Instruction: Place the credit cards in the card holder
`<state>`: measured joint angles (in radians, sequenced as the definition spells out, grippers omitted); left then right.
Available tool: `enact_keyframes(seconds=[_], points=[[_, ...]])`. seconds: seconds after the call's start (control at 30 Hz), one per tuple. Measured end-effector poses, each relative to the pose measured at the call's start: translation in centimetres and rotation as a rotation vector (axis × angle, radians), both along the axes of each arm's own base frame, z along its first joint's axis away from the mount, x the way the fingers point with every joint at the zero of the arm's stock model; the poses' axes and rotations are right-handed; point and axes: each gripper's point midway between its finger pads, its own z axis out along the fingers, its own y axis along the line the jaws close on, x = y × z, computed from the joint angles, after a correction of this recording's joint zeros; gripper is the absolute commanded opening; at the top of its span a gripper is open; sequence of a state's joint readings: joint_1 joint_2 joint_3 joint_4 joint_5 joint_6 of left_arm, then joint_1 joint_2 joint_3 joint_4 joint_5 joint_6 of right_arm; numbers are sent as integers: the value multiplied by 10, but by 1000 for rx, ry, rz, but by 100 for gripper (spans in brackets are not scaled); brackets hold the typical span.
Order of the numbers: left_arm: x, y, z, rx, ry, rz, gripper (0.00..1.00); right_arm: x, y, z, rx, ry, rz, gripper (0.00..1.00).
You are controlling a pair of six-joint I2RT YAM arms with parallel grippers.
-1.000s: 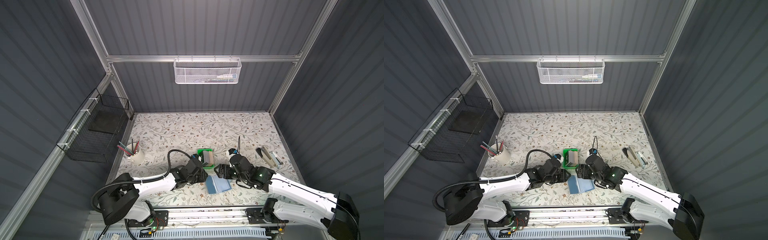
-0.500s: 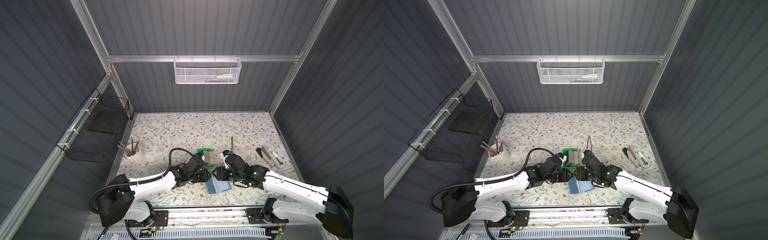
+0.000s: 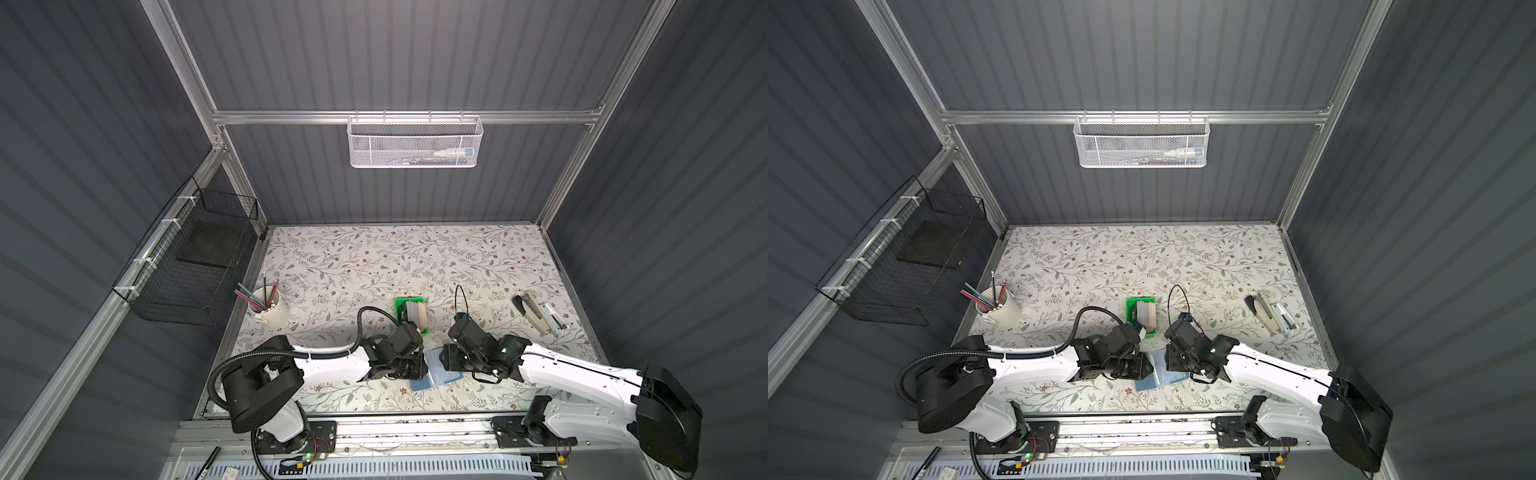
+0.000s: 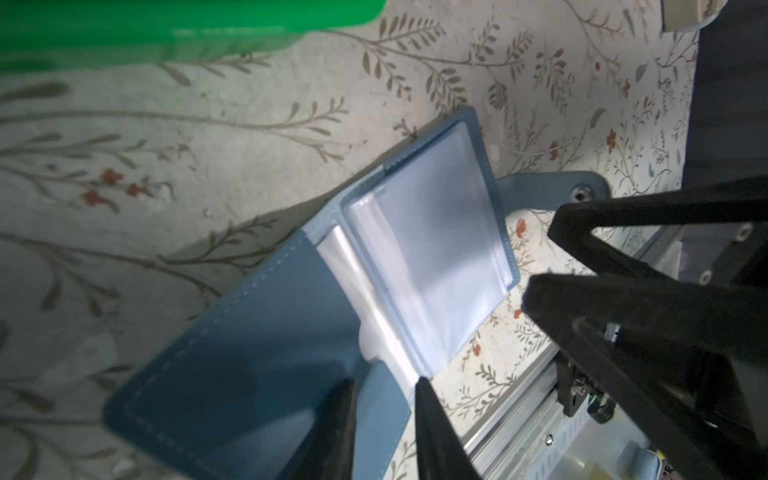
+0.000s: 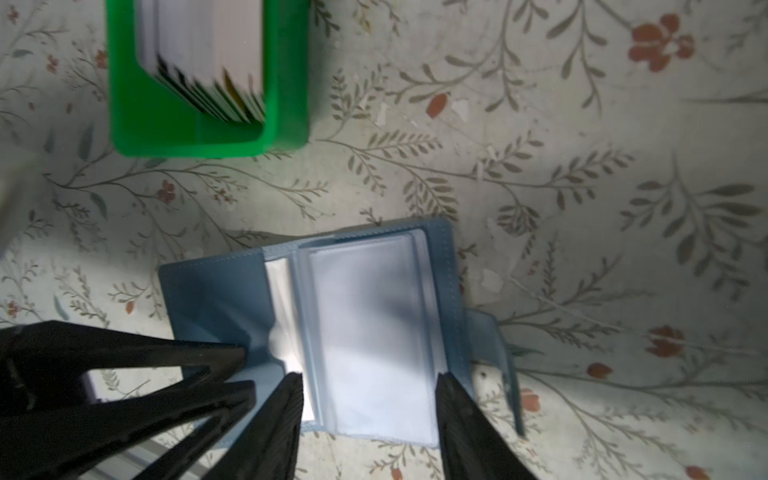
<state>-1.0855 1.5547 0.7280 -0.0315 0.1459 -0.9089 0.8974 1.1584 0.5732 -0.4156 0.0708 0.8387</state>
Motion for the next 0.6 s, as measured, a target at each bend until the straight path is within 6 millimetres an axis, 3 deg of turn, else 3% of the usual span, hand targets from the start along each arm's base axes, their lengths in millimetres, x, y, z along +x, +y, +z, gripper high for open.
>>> enact_keyframes(seconds=[0.13, 0.33, 0.6], points=[[0, 3, -12, 27, 12, 4, 25, -8, -9, -13, -17, 27, -21, 55], [6, 3, -13, 19, 8, 18, 23, -14, -17, -23, -20, 48, -50, 56], [24, 9, -13, 10, -7, 56, 22, -12, -8, -21, 33, 45, -49, 56]])
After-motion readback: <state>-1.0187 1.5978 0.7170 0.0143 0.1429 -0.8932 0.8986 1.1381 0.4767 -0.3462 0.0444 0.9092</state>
